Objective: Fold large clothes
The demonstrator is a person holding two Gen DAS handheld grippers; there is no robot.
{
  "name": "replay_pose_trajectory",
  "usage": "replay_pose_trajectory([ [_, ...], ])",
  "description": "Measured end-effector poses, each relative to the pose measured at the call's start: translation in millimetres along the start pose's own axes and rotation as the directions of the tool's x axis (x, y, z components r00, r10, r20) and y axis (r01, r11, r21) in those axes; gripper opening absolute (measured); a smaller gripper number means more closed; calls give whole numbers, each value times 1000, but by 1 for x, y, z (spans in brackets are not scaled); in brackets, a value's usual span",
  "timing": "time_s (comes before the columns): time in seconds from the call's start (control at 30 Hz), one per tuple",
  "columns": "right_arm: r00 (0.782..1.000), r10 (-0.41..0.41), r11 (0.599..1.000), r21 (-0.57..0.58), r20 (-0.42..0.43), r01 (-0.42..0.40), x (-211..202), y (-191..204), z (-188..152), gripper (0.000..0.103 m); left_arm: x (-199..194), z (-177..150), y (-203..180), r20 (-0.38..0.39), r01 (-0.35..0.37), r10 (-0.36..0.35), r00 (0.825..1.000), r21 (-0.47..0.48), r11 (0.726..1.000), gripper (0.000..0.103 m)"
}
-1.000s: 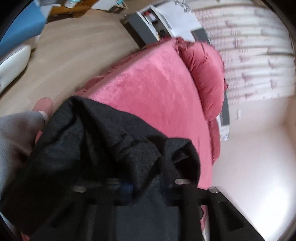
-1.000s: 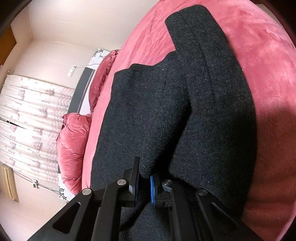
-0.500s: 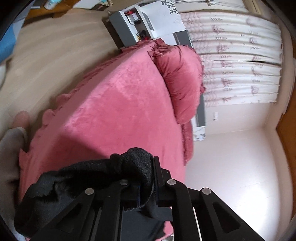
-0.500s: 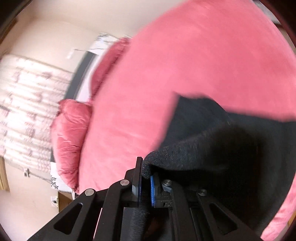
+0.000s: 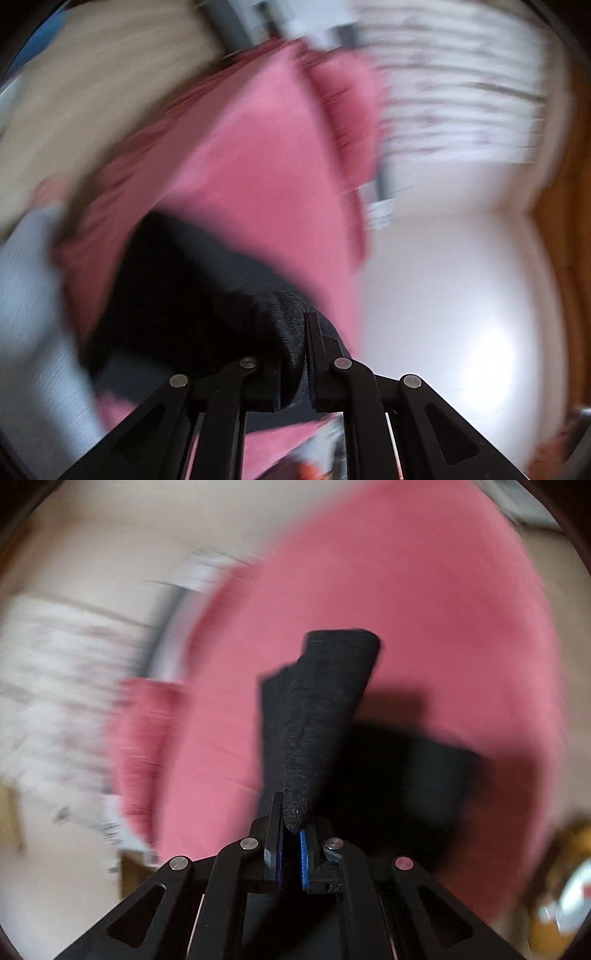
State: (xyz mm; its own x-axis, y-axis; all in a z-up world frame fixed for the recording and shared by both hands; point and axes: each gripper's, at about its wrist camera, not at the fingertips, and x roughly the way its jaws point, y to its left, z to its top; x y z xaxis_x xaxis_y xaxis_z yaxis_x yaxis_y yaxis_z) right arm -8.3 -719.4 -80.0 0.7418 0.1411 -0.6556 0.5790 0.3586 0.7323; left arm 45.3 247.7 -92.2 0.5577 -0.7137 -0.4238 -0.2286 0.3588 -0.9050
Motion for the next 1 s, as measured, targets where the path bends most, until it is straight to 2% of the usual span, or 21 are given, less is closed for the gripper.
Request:
replay_pose_trajectory([
  [0.03, 999, -48, 998, 46, -21, 49, 11, -24, -8, 6, 5, -7, 17, -14, -48, 48, 999, -41, 998, 10],
  [0.07, 999, -31, 994, 107, -25, 34, 19, -46, -15, 6, 6, -12, 30, -13, -56, 55, 998, -86, 995, 10],
  [0.1, 996, 82, 974, 207, 44, -89, 19, -68, -23, 6, 4, -15, 37, 5, -34, 35, 999, -118, 992, 10],
  [0.13, 990, 118, 961, 241, 71, -132, 19, -74, -26, 6, 2, -16, 39, 22, -13, 17, 1000, -134, 991, 10],
  [0.17, 990, 117, 962, 239, 75, -132, 19, -73, -26, 6, 1, -16, 35, 25, -19, 22, 999, -126, 992, 10],
  [0.23, 997, 56, 984, 165, 49, -63, 12, -55, -20, 6, 1, -11, 18, 22, -40, 42, 999, -64, 997, 9],
  [0.27, 998, 55, 988, 140, 40, -60, 8, -45, -16, 6, 0, -7, 7, 27, -32, 33, 999, -40, 999, 9],
  [0.4, 976, 205, 976, 53, 72, -209, -30, 3, -3, 6, -13, 4, -26, 46, 37, -37, 998, -8, 999, 9],
  [0.5, 968, 243, 968, -81, 65, -238, -55, 38, -13, 6, -28, 7, -44, 67, 72, -74, 995, 31, 997, 9],
  [0.53, 969, 238, 968, -101, 67, -230, -60, 39, -19, 6, -33, 7, -44, 70, 73, -75, 995, 40, 997, 9],
  [0.6, 984, 166, 984, -70, 63, -161, -56, 14, -30, 6, -36, 5, -34, 63, 46, -48, 997, 38, 998, 9],
  [0.67, 997, 65, 997, 29, 32, -66, -40, -34, -33, 6, -32, -1, -9, 34, -25, 25, 999, -6, 1000, 9],
  [0.7, 1000, 19, 993, 115, -5, -19, -28, -63, -35, 6, -28, -5, 1, 24, -51, 52, 998, -32, 998, 9],
  [0.73, 999, 44, 978, 206, -14, -40, -19, -89, -41, 4, -26, -9, 10, 19, -68, 69, 997, -64, 996, 9],
  [0.77, 992, 124, 951, 283, 28, -127, -18, -105, -46, 4, -27, -13, 19, 18, -70, 72, 997, -92, 993, 9],
  [0.8, 990, 136, 947, 289, 38, -141, -19, -106, -48, 4, -29, -15, 24, 23, -64, 67, 997, -114, 991, 9],
  [0.9, 999, 50, 977, 209, 3, -50, -20, -81, -38, 8, -31, -10, 10, 29, -49, 52, 998, -88, 995, 9],
  [1.0, 996, 87, 971, 223, 21, -89, -40, -68, -25, 11, -31, -3, -12, 18, -38, 38, 999, -20, 999, 9],
])
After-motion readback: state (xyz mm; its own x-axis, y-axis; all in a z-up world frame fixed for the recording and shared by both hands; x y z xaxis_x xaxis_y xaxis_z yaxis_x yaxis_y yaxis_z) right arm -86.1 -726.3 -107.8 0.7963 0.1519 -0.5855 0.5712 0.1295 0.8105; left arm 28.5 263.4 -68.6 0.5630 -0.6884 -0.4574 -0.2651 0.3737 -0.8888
